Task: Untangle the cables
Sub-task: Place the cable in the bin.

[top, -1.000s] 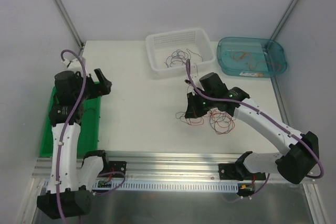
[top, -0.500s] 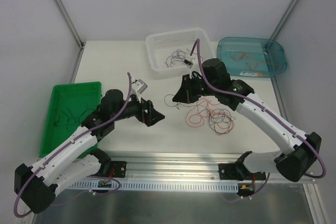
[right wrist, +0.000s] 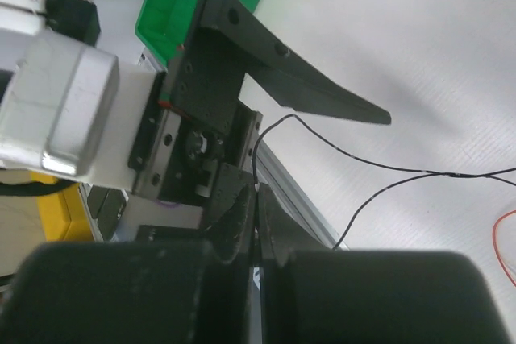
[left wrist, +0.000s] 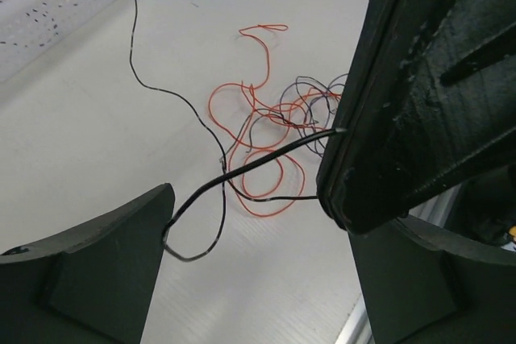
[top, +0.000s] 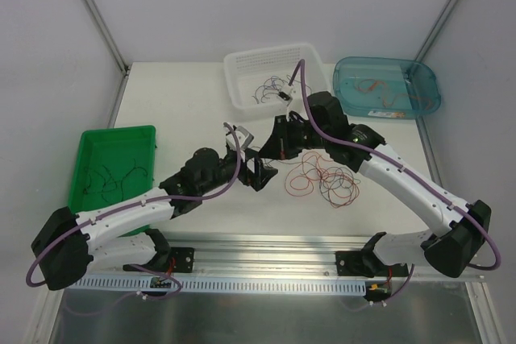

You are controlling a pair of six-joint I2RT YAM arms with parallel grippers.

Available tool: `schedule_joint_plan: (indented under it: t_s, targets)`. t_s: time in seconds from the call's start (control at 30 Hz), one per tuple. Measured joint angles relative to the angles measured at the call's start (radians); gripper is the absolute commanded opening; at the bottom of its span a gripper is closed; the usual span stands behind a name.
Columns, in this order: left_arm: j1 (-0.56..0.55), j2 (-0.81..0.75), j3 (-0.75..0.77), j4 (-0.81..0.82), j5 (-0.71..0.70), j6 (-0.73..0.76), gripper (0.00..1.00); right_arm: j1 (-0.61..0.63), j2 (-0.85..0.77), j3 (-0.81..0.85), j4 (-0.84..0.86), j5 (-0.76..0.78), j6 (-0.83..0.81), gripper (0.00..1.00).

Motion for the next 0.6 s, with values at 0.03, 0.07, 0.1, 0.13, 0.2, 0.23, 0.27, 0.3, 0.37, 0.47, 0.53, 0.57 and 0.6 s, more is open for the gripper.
schedule_joint_plan:
  t_s: [0.03, 0.07, 0.1, 0.13, 0.2, 0.23, 0.27, 0.3, 0.37, 0.47, 0.53, 0.57, 0.6]
  targets:
    - [-0.013, 0.018, -0.002, 0.024, -0.024, 0.005, 0.81, 0.001, 0.0, 0.0, 0.005, 0.005, 0.008, 0.01]
    - [-0.025, 0.034, -0.004, 0.05, -0.045, 0.012, 0.77, 0.001, 0.0, 0.0, 0.011, 0.013, 0.014, 0.01]
    - [-0.036, 0.05, -0.005, 0.073, -0.064, 0.018, 0.68, 0.001, 0.0, -0.001, 0.016, 0.021, 0.021, 0.01]
    - [-0.044, 0.062, -0.005, 0.092, -0.08, 0.023, 0.61, 0.001, -0.002, -0.004, 0.02, 0.028, 0.026, 0.01]
    - [-0.058, 0.078, -0.006, 0.126, -0.11, 0.032, 0.44, 0.001, -0.008, -0.016, 0.027, 0.048, 0.037, 0.01]
    - [-0.062, 0.081, -0.006, 0.138, -0.119, 0.035, 0.25, 0.001, -0.013, -0.027, 0.033, 0.056, 0.043, 0.01]
    - [-0.065, 0.083, -0.006, 0.151, -0.133, 0.032, 0.16, 0.001, -0.018, -0.037, 0.035, 0.067, 0.049, 0.01]
    - [-0.068, 0.084, -0.006, 0.163, -0.144, 0.035, 0.05, 0.001, -0.023, -0.046, 0.043, 0.079, 0.054, 0.01]
    - [-0.071, 0.085, -0.007, 0.177, -0.163, 0.04, 0.0, -0.002, -0.034, -0.063, 0.056, 0.103, 0.066, 0.01]
    - [-0.071, 0.084, -0.007, 0.185, -0.179, 0.045, 0.0, -0.002, -0.053, -0.079, 0.057, 0.137, 0.072, 0.02]
    - [-0.071, 0.081, -0.007, 0.192, -0.195, 0.045, 0.0, -0.002, -0.066, -0.079, 0.029, 0.169, 0.067, 0.1]
    - [-0.071, 0.074, -0.007, 0.191, -0.203, 0.044, 0.0, -0.002, -0.074, -0.079, 0.01, 0.189, 0.063, 0.16]
    - [-0.071, 0.063, -0.007, 0.186, -0.214, 0.043, 0.0, -0.004, -0.081, -0.079, -0.008, 0.211, 0.056, 0.25]
